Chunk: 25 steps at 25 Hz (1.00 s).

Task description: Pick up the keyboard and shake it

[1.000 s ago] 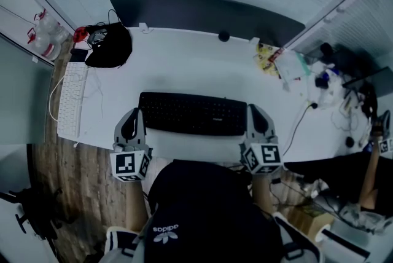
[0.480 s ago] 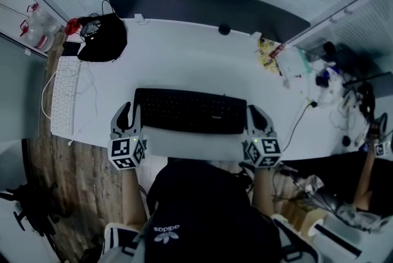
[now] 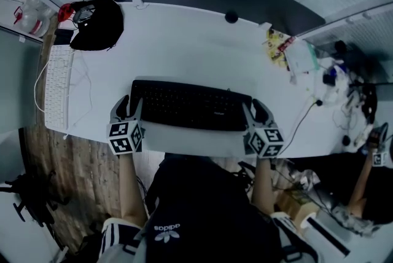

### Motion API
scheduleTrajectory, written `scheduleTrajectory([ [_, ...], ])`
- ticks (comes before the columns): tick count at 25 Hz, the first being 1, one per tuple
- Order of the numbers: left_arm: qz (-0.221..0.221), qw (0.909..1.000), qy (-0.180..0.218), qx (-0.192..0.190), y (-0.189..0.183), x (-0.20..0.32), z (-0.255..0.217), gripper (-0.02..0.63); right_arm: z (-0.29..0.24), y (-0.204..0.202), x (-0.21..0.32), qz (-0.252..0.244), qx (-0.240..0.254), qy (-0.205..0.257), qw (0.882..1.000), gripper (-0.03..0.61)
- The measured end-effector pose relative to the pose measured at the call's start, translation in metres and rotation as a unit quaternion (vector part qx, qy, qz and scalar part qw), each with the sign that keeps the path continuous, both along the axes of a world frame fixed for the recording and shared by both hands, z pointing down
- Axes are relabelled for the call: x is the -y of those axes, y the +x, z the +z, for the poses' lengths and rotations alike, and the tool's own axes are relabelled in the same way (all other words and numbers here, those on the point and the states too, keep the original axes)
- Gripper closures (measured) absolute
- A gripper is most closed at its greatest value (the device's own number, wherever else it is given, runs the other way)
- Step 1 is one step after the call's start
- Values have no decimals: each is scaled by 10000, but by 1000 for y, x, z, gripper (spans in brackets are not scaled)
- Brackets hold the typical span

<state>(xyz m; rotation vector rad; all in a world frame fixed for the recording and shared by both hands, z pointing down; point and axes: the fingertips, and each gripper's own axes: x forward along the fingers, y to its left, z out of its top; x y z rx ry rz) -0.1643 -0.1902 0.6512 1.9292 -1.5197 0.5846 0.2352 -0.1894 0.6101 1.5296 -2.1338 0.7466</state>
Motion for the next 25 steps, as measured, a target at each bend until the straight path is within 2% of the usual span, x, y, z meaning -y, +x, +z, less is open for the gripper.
scheduleTrajectory([
  [4, -76, 9995, -305, -75, -7, 4, 19, 422, 16, 2, 3, 84, 76, -265, 9996, 397],
  [7, -34, 9984, -494, -277, -4, 5, 27, 415, 22, 5, 6, 166, 166, -391, 9990, 388],
  [15, -44, 9963, -740, -432, -6, 3, 35, 394, 38, 17, 9, 332, 253, -739, 9964, 371],
  [21, 185, 9890, -1144, -915, 2, -11, 39, 394, 55, 17, 6, 282, 420, -1157, 9920, 351],
  [25, 337, 9851, -1282, -1098, 4, -16, 40, 394, 56, 21, 5, 343, 563, -1301, 9893, 346],
])
